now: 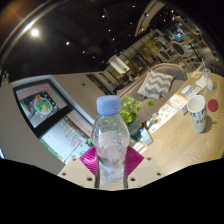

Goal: Pour water

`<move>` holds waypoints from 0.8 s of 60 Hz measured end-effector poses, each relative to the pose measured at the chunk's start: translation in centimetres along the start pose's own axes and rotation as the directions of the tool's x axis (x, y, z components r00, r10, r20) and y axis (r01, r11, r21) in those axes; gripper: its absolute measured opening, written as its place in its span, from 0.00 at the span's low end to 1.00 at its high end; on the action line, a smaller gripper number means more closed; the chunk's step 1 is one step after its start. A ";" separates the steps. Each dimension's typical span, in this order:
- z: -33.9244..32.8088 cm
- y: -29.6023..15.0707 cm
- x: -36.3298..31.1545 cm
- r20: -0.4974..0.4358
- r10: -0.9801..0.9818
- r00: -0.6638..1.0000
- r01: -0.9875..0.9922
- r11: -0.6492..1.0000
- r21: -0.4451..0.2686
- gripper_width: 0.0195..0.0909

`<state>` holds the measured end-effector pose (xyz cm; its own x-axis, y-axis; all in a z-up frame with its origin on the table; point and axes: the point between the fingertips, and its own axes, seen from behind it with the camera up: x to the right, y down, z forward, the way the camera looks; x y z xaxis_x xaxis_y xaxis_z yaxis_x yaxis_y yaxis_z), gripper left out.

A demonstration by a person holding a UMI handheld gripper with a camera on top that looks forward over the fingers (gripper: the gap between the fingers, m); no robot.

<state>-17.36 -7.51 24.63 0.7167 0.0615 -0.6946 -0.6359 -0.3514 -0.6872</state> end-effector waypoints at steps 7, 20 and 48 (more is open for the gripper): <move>0.3 -5.8 1.1 0.118 0.306 0.944 -0.311 0.950 0.018 0.16; 1.6 -11.8 8.0 0.213 0.712 0.669 -0.718 0.693 -0.062 0.16; 3.9 -11.1 15.6 0.146 0.966 0.213 -0.950 0.240 -0.198 0.16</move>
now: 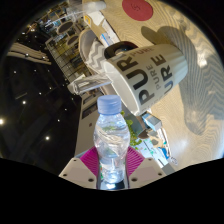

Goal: Pour water

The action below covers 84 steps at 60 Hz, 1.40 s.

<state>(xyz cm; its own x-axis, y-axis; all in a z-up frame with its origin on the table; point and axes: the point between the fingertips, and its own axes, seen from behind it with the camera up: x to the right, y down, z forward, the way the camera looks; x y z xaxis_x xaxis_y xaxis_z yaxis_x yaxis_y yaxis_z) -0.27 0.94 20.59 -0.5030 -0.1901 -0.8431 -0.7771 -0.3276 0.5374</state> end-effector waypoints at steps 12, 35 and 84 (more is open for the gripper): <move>0.3 3.0 -3.2 -0.028 -0.194 0.981 0.191 0.978 -0.082 0.15; -4.4 -0.4 -20.7 -0.139 -0.986 0.088 0.996 0.086 0.021 0.16; -11.6 -27.8 -2.7 -0.454 -0.781 -0.428 0.894 -0.291 -0.342 0.22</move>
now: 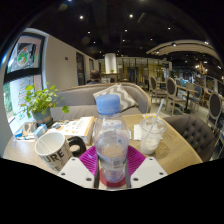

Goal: Pour water

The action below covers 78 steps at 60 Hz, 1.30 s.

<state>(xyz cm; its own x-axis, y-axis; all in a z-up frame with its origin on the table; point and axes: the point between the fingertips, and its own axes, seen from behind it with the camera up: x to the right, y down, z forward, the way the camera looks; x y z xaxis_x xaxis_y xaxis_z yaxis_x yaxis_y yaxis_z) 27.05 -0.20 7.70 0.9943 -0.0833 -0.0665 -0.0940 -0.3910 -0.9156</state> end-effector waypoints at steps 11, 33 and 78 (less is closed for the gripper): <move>0.0 0.1 0.0 -0.009 0.004 1.000 -0.004 1.000 -0.026 0.45; -9.8 0.9 0.3 -0.118 -0.026 0.993 -0.001 0.976 -0.218 0.92; -32.1 -1.7 -7.3 -0.225 -0.057 0.973 -0.002 0.967 -0.254 0.92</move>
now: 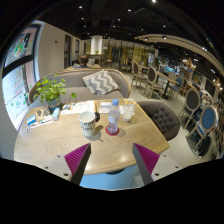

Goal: Pour water

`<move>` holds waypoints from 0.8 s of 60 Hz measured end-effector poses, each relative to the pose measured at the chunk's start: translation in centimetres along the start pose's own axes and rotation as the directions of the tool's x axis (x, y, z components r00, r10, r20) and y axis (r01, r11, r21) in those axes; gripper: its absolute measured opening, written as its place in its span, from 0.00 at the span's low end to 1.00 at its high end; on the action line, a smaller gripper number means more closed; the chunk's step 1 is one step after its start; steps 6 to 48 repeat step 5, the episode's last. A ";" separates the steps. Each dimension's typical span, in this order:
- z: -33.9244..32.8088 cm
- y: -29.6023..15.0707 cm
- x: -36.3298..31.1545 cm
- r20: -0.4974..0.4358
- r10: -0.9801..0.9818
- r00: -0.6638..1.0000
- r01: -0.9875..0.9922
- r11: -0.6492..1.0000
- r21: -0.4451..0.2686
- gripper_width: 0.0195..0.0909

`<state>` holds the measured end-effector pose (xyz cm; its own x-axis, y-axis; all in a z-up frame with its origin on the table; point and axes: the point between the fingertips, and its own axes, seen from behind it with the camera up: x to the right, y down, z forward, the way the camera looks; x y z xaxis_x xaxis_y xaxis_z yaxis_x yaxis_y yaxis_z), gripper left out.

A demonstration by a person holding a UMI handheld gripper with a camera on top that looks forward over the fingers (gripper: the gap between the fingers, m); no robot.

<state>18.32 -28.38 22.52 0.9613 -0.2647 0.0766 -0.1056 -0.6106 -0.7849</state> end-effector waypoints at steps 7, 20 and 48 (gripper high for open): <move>-0.2 0.1 -0.2 0.007 -0.022 1.000 0.022 1.000 -0.010 0.93; -0.2 0.1 -0.2 0.007 -0.022 1.000 0.022 1.000 -0.010 0.93; -0.2 0.1 -0.2 0.007 -0.022 1.000 0.022 1.000 -0.010 0.93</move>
